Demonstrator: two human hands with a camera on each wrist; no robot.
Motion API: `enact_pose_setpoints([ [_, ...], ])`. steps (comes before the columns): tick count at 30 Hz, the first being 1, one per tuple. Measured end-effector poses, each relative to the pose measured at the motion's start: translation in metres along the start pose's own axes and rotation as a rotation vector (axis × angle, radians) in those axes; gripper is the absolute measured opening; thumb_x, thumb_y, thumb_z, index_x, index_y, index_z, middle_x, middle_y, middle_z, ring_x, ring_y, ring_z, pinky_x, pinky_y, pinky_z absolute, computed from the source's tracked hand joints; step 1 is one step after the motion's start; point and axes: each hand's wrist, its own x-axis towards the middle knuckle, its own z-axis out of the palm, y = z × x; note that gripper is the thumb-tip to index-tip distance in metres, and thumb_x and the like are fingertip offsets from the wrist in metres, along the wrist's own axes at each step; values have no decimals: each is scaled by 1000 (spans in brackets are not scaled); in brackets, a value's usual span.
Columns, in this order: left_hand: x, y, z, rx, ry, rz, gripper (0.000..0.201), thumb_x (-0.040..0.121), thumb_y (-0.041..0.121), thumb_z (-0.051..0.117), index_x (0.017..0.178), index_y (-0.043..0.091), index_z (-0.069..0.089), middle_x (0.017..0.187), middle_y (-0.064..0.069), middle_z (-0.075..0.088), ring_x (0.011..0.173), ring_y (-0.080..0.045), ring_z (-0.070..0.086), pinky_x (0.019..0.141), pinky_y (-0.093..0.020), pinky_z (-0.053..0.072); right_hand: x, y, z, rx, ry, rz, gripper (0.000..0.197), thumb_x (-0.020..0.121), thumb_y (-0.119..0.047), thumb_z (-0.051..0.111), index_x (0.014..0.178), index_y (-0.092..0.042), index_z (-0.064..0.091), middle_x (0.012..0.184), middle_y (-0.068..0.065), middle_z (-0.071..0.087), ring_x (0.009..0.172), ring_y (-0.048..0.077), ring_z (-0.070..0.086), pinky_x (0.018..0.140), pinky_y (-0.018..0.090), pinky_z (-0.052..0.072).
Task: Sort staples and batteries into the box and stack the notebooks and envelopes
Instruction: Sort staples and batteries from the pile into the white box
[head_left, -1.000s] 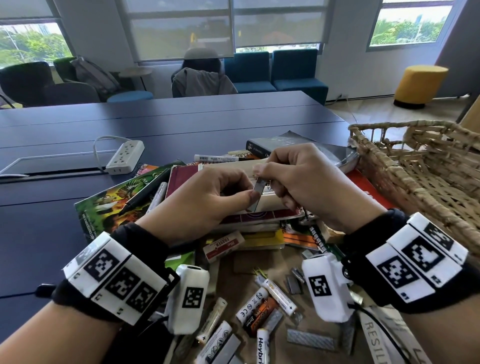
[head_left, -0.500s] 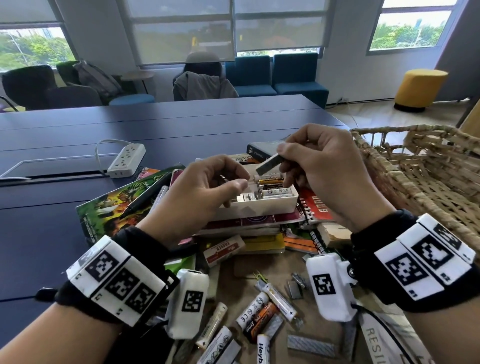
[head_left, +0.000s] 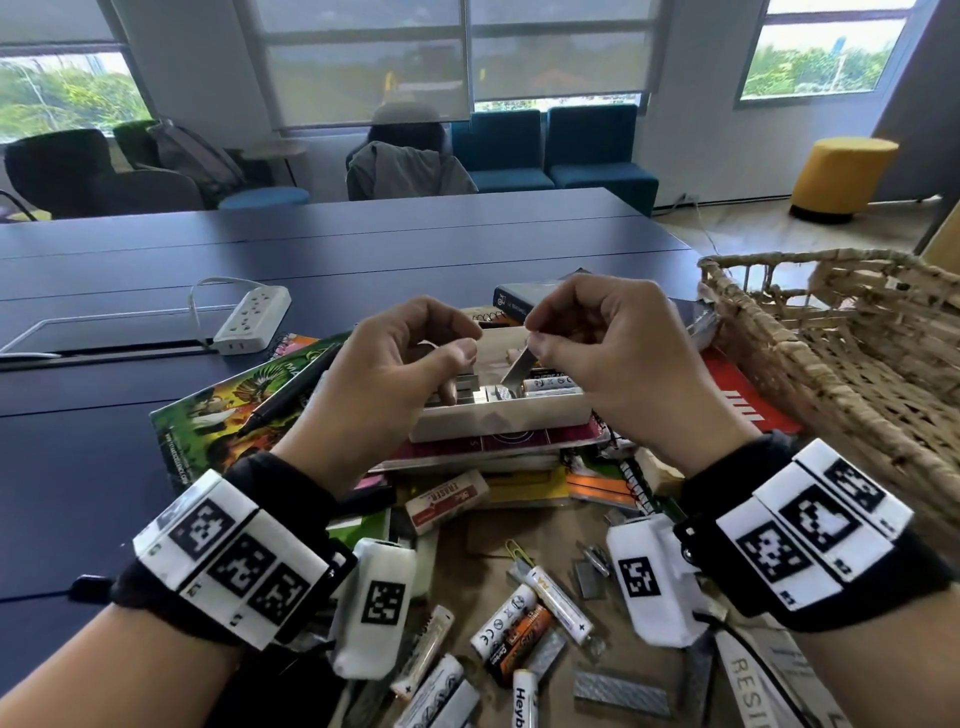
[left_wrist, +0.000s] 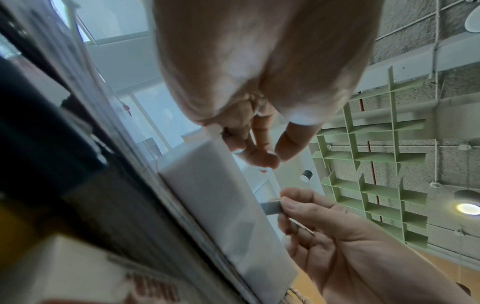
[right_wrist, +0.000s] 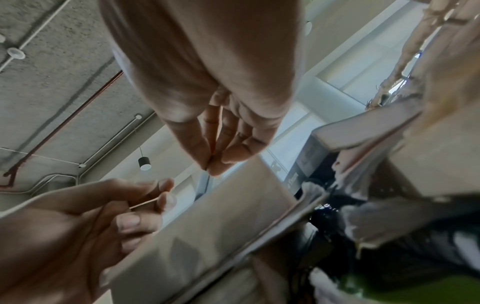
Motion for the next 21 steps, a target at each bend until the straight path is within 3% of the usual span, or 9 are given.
enact_pose_setpoints([
  [3, 3, -2, -5, -29, 167, 35, 9, 97, 7, 63, 97, 12, 71, 77, 5, 66, 63, -7, 54, 61, -17, 46, 0, 0, 0, 0, 4, -27, 9, 87, -2, 77, 87, -11, 76, 77, 1, 75, 71, 16, 71, 66, 24, 59],
  [6, 6, -7, -12, 1, 299, 25, 13, 97, 12, 64, 93, 19, 74, 80, 3, 69, 67, -5, 55, 64, -18, 44, 0, 0, 2, 37, 3, -40, 10, 87, -1, 76, 86, -11, 76, 79, 1, 75, 71, 14, 73, 68, 26, 61],
  [10, 3, -3, -9, 54, 72, 12, 8, 93, 25, 70, 95, 27, 78, 90, 2, 76, 85, -19, 68, 80, -32, 54, -2, -2, 5, 112, 3, -55, 11, 87, 1, 76, 89, -9, 75, 81, 2, 77, 76, 14, 76, 76, 39, 64],
  [11, 2, -1, -7, 100, 33, 37, 7, 93, 26, 71, 96, 28, 78, 89, 6, 75, 85, -15, 68, 81, -28, 53, -3, -2, 6, 135, 9, -55, 10, 87, 2, 76, 90, -8, 75, 81, 3, 77, 76, 15, 77, 77, 41, 64],
  [14, 1, 2, -4, 207, 36, 114, 7, 92, 18, 75, 95, 25, 77, 80, 14, 71, 70, 2, 58, 68, -10, 43, -4, -3, 8, 195, 13, -38, 10, 88, 3, 75, 91, -5, 74, 82, 6, 77, 78, 16, 77, 79, 44, 63],
  [16, 1, 1, -5, 209, 79, 134, 7, 90, 15, 76, 94, 20, 78, 77, 13, 71, 66, 3, 56, 63, -7, 42, -4, -2, 9, 195, 11, -25, 10, 89, 3, 74, 91, -7, 75, 83, 6, 77, 78, 16, 77, 80, 46, 63],
  [18, 2, -2, -8, 216, 121, 113, 7, 90, 16, 77, 92, 22, 78, 78, 11, 74, 67, -5, 62, 61, -16, 49, -3, -1, 9, 130, 21, -24, 11, 89, -1, 74, 89, -12, 76, 82, 2, 77, 77, 15, 76, 78, 45, 63],
  [21, 4, -4, -15, 279, 109, 49, 7, 90, 18, 77, 89, 25, 78, 83, 6, 76, 78, -21, 70, 73, -32, 58, -1, 2, 6, 54, 32, -3, 12, 91, -6, 73, 90, -17, 77, 84, -3, 76, 78, 13, 72, 74, 33, 62],
])
